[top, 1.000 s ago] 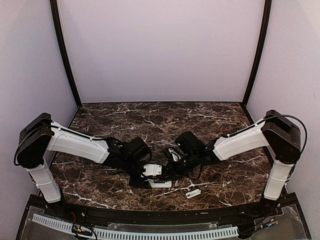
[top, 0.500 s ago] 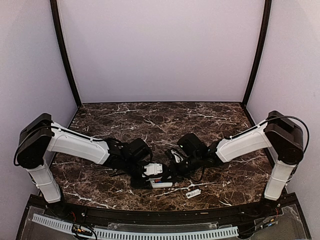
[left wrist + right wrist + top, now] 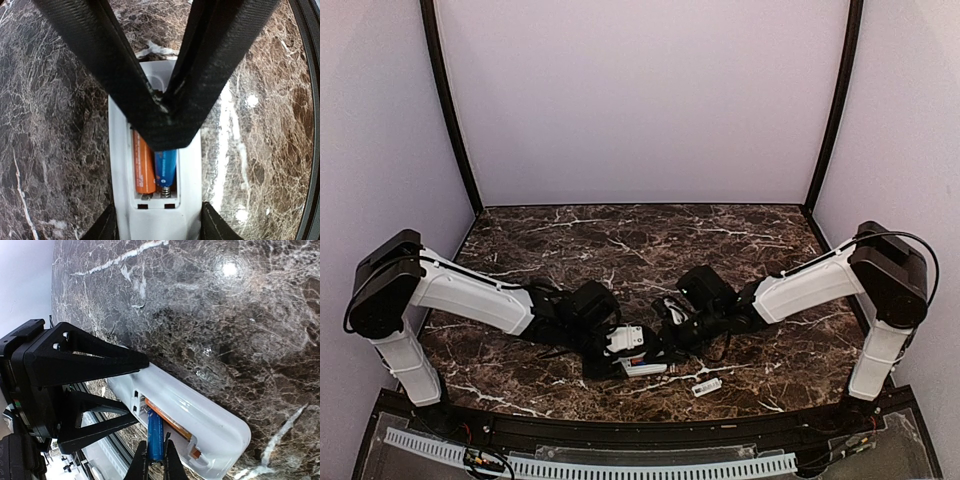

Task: Load the batteries into the remote control
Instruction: Adjust the battery in the battery compartment.

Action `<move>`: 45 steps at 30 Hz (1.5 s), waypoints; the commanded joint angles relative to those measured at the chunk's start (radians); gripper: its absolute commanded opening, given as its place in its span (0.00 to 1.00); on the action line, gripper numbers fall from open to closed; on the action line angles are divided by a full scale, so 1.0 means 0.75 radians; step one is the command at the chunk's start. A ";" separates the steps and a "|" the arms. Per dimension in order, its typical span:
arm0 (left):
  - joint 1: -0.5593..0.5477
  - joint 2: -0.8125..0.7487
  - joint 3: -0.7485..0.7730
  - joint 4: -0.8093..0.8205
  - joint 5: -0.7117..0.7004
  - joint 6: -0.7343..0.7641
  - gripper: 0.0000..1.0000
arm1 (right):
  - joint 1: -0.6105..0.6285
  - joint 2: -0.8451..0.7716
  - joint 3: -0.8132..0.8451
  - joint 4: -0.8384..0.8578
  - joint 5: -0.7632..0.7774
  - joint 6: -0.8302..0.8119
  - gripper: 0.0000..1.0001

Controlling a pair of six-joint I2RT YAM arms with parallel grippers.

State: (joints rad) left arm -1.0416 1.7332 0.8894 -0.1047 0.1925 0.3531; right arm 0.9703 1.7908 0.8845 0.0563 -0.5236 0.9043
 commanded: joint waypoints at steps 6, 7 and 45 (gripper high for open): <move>-0.037 0.030 -0.090 0.332 0.049 0.010 0.00 | -0.055 0.017 -0.093 0.006 -0.101 0.002 0.00; -0.037 0.037 -0.089 0.336 0.049 0.016 0.00 | -0.058 0.025 -0.092 0.007 -0.112 -0.003 0.00; -0.050 0.109 -0.019 0.274 0.072 0.069 0.00 | -0.036 -0.054 0.128 -0.515 0.193 -0.112 0.35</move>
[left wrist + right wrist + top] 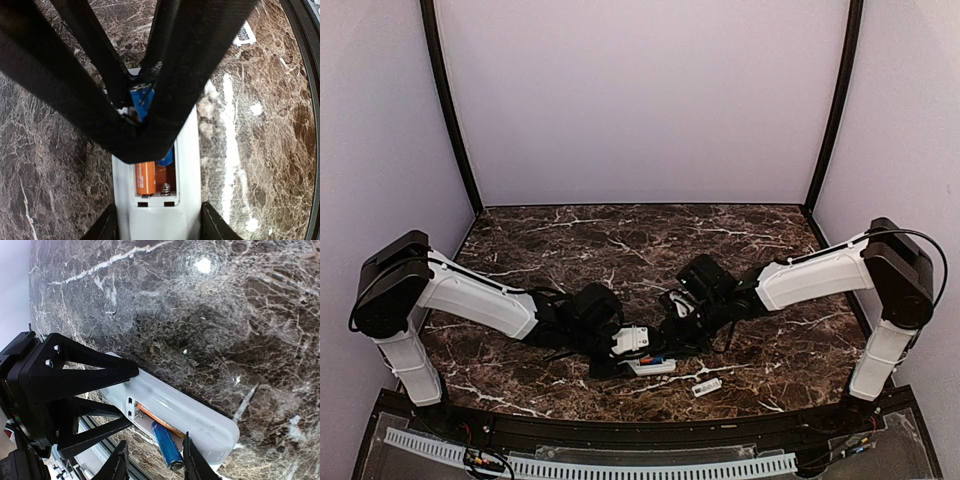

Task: Load the batteries into the remote control
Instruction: Adjust the battery in the battery compartment.

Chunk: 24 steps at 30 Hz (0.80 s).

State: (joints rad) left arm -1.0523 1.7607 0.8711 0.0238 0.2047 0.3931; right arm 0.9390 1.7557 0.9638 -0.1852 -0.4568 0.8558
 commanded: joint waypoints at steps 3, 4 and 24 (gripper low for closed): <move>-0.035 0.074 0.006 0.101 0.056 0.016 0.00 | 0.008 -0.006 0.024 -0.200 0.101 -0.047 0.35; -0.035 0.074 0.006 0.101 0.054 0.017 0.00 | 0.009 -0.005 0.025 -0.200 0.098 -0.048 0.35; -0.035 0.078 0.004 0.102 0.051 0.017 0.00 | 0.046 -0.006 0.070 -0.294 0.158 -0.036 0.50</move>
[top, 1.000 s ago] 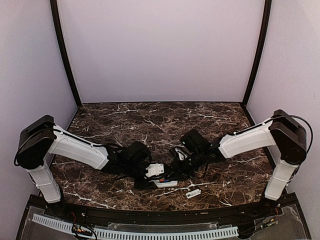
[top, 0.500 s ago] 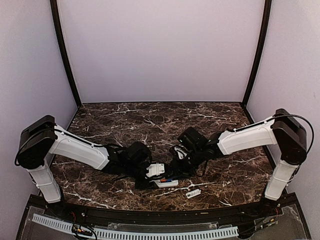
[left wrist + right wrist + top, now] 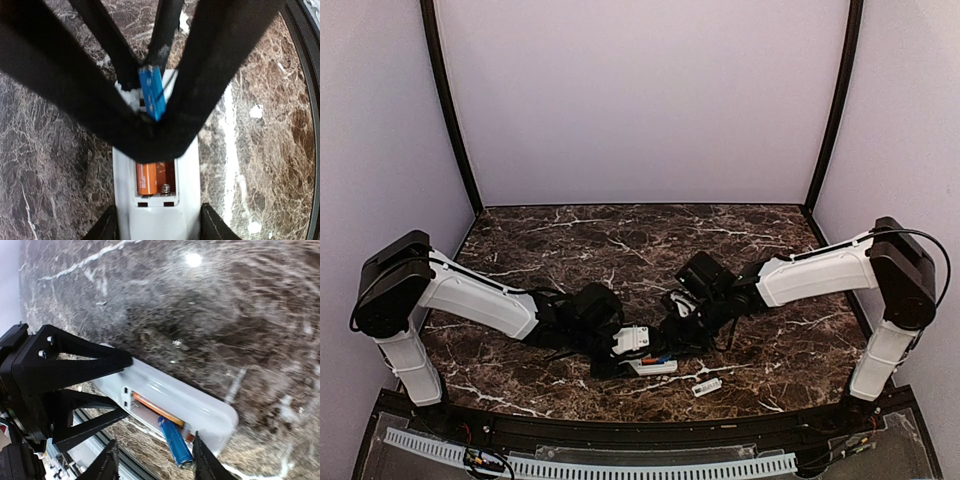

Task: Load the batteries into the remote control
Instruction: Adjust the battery in the battery compartment.

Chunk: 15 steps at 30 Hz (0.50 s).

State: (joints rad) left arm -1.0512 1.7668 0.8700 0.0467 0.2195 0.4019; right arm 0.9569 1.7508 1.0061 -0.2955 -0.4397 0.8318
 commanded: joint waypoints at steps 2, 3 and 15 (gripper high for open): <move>-0.037 0.070 0.007 0.071 0.033 0.004 0.00 | 0.021 -0.007 0.023 -0.156 0.144 -0.010 0.51; -0.038 0.070 0.007 0.071 0.033 0.004 0.00 | 0.022 -0.007 0.027 -0.160 0.142 -0.012 0.51; -0.038 0.072 0.008 0.071 0.035 0.004 0.00 | 0.019 -0.016 0.039 -0.169 0.140 -0.022 0.40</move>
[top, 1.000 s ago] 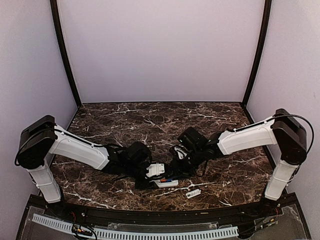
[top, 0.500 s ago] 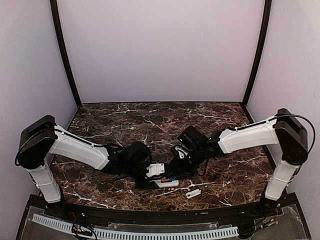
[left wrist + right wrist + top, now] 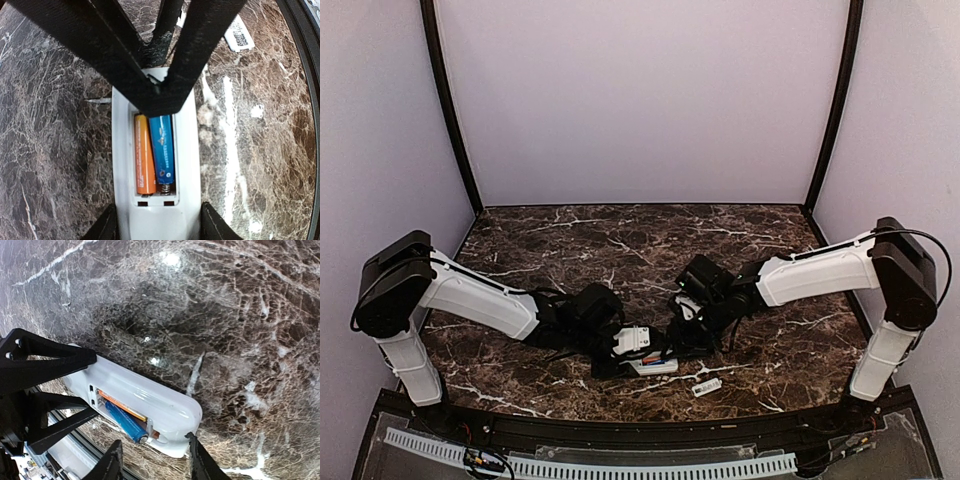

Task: Load the batteries into the remote control
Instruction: Adjust the battery in the battery compartment, then load the battery into the battery compartment.

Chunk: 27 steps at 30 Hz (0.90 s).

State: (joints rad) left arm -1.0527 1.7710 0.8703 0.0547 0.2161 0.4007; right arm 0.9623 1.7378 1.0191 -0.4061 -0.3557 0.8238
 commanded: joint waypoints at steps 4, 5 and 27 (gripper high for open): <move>-0.035 0.068 0.007 0.059 0.041 0.007 0.00 | 0.010 -0.001 0.028 -0.002 -0.005 -0.014 0.25; -0.036 0.069 0.007 0.058 0.041 0.006 0.00 | 0.010 -0.001 0.028 0.001 -0.009 -0.014 0.22; -0.034 0.075 0.005 0.052 0.038 0.006 0.00 | 0.011 0.037 0.005 0.057 -0.053 0.028 0.04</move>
State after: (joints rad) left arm -1.0534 1.7744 0.8703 0.0616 0.2173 0.4007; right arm 0.9623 1.7473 1.0233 -0.3550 -0.4072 0.8402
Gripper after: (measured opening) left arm 0.493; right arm 0.042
